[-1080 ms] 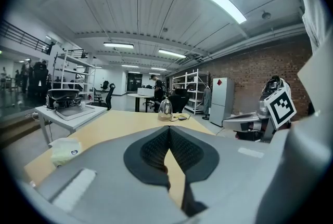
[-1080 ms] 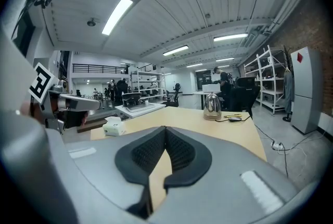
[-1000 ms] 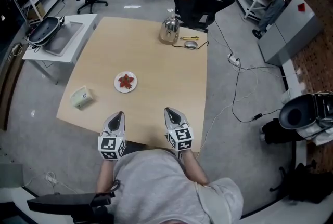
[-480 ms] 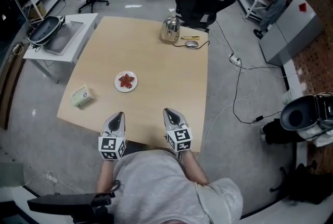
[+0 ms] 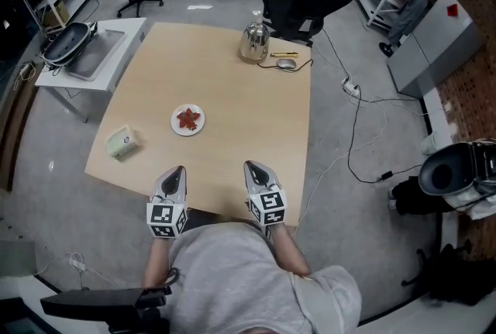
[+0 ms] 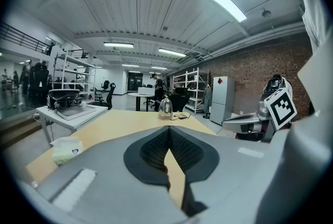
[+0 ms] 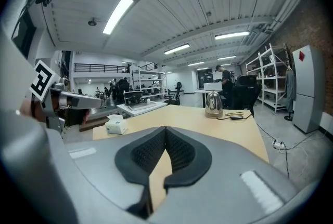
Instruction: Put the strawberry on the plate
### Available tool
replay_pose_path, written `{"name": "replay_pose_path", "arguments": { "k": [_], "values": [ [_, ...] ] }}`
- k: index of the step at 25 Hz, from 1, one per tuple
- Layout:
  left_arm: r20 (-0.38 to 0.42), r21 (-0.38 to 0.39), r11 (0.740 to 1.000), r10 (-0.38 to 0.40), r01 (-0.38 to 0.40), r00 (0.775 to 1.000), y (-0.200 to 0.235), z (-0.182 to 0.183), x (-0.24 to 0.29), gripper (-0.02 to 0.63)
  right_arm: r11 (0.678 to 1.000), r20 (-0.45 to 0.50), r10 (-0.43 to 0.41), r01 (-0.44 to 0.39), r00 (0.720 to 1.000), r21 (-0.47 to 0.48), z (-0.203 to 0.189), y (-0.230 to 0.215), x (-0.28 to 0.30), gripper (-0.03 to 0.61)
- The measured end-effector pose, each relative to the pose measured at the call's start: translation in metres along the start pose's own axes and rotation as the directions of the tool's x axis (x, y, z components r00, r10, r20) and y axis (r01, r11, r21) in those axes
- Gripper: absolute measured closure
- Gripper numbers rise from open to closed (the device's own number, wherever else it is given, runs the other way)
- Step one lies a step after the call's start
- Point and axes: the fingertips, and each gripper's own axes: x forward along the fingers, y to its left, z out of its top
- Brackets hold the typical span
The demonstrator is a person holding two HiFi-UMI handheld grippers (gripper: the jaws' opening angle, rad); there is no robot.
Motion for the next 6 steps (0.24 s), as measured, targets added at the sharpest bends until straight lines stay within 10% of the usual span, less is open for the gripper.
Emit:
{"name": "replay_pose_path", "arguments": {
  "k": [6],
  "values": [
    [-0.001,0.001,1.000,0.003,-0.003,1.000,0.0024,-0.0008,0.0005,0.594,1.000,0.001,0.005,-0.005,1.000,0.002,-0.0015,0.0021,0.0019,0.572]
  ]
}}
